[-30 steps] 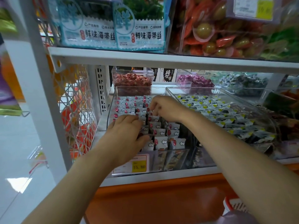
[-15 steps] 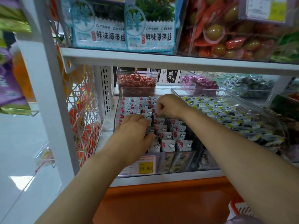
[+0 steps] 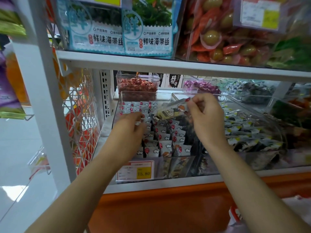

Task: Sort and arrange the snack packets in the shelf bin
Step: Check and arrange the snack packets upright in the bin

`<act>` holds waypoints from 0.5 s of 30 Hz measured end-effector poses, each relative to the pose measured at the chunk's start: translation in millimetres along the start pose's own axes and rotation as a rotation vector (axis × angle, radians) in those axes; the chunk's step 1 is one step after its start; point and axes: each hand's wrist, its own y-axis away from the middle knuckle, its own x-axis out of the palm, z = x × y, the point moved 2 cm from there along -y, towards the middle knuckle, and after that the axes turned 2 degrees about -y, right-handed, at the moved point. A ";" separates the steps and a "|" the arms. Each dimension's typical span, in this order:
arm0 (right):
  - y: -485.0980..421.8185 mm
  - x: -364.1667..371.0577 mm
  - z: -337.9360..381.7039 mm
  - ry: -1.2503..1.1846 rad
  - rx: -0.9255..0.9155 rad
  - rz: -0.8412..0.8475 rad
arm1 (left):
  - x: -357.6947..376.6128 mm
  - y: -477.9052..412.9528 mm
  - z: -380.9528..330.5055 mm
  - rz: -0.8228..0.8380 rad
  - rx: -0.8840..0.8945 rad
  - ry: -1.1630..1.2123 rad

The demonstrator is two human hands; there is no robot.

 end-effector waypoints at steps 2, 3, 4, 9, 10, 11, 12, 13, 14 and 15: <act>5.1 -5.8 -1.3 -0.137 0.121 0.005 | 0.5 2.0 -1.0 0.006 -0.082 0.163; 7.6 -7.8 -2.0 -0.208 0.180 0.014 | 1.1 2.7 -1.2 0.011 -0.118 0.251; 10.5 -9.2 -2.9 -0.283 0.235 0.023 | 1.6 3.0 -1.1 0.014 -0.150 0.339; 28.1 -9.0 -9.4 -0.662 0.487 0.071 | 5.1 3.0 2.8 0.012 -0.271 0.550; 29.7 -9.0 -10.2 -0.756 0.538 0.077 | 6.0 3.1 2.4 0.013 -0.284 0.590; 30.8 -9.0 -10.9 -0.841 0.582 0.089 | 6.8 3.5 1.4 0.013 -0.295 0.640; 31.5 -9.1 -11.4 -0.902 0.614 0.107 | 7.6 3.8 0.2 0.011 -0.304 0.693; 32.2 -9.1 -11.8 -0.933 0.631 0.130 | 8.4 4.0 -0.4 0.007 -0.306 0.731; 33.0 -9.1 -11.7 -0.946 0.639 0.153 | 9.0 4.0 -0.4 -0.001 -0.303 0.744; 33.7 -8.9 -11.6 -0.953 0.644 0.170 | 9.6 3.9 0.1 -0.012 -0.298 0.741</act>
